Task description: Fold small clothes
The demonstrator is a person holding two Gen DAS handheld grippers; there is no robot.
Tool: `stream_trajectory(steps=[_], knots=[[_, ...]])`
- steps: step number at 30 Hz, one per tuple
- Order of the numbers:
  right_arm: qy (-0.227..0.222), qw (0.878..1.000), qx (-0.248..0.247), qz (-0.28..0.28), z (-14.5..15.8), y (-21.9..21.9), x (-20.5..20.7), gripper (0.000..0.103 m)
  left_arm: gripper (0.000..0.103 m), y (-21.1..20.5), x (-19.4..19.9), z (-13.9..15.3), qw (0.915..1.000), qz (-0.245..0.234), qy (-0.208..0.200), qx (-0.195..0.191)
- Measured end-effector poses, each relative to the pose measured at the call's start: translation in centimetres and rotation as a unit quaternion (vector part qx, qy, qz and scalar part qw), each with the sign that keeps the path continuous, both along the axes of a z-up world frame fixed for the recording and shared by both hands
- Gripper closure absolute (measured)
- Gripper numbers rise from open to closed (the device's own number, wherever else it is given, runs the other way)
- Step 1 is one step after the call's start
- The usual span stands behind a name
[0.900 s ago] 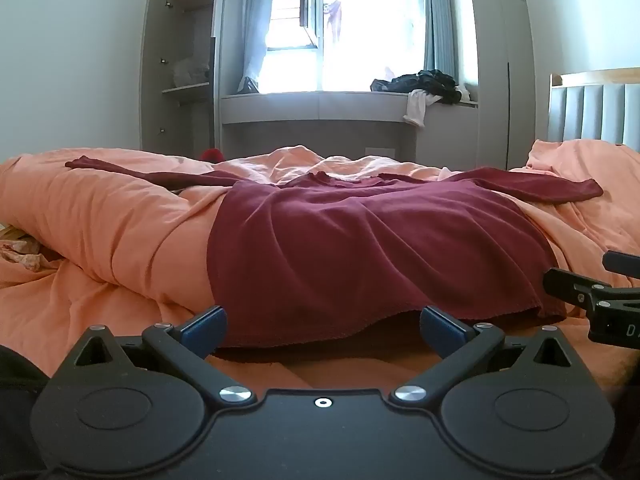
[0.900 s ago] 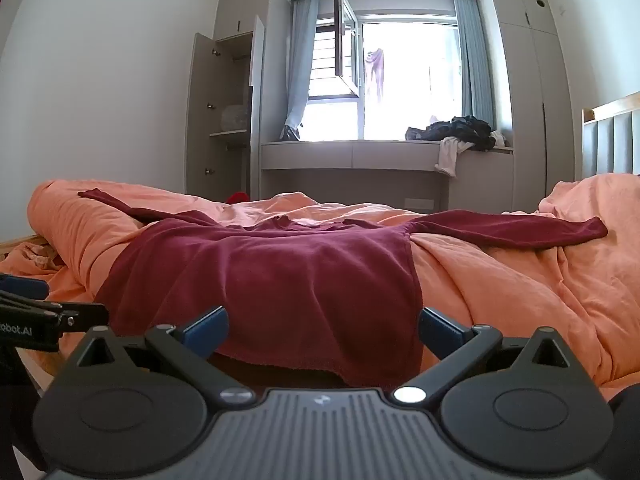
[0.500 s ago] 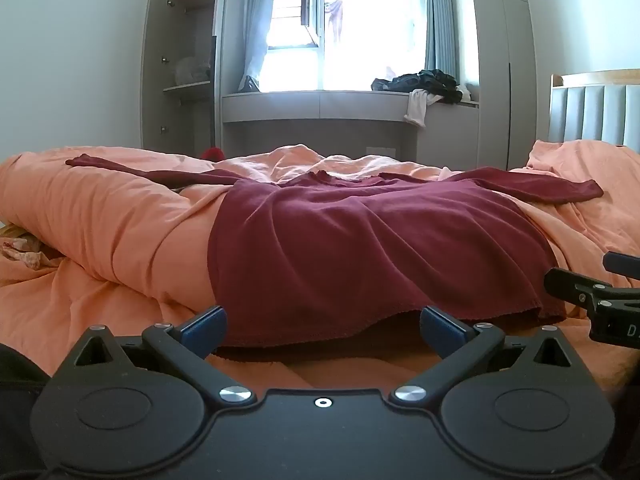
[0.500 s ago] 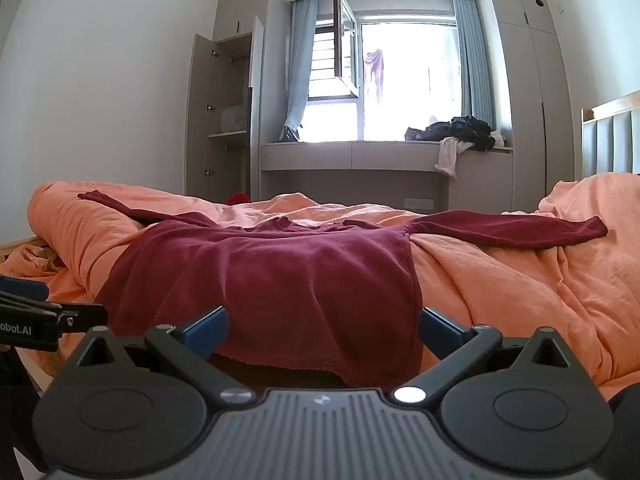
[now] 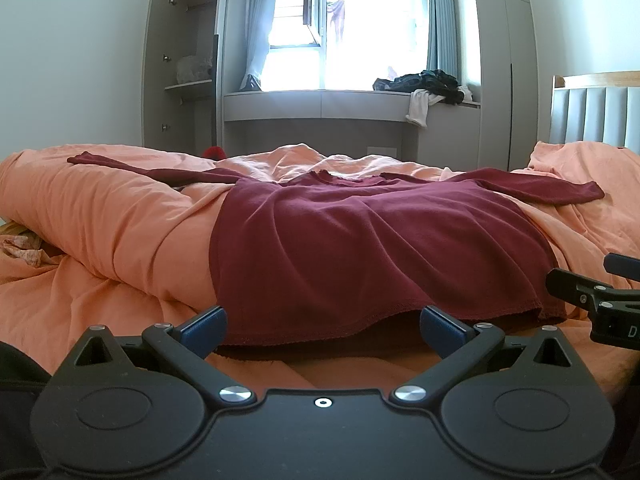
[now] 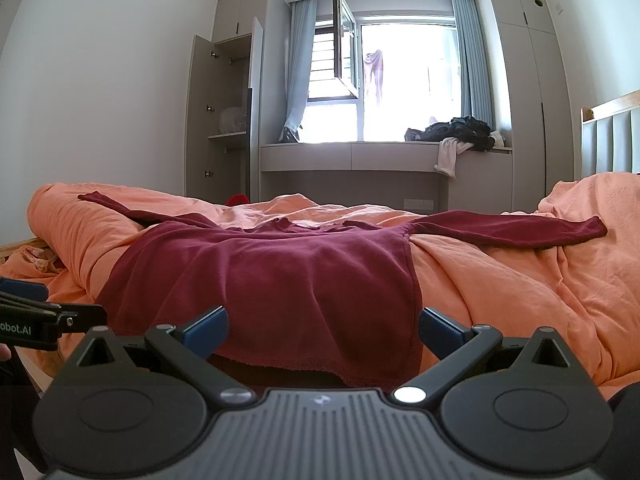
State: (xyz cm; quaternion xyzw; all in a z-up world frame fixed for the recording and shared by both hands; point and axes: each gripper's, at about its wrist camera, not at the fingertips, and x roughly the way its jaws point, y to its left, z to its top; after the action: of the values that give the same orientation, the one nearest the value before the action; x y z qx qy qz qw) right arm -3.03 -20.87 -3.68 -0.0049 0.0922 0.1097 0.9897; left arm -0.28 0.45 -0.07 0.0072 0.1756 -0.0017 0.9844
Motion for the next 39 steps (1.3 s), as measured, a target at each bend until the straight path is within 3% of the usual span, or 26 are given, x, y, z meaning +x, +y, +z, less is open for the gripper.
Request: stream_trajectory(steps=[39], knots=[[-0.001,1.0,0.0,0.0,-0.03,0.12,0.03,0.0,0.0,-0.02,-0.11,0.14,1.0,0.005,0.0,-0.002]])
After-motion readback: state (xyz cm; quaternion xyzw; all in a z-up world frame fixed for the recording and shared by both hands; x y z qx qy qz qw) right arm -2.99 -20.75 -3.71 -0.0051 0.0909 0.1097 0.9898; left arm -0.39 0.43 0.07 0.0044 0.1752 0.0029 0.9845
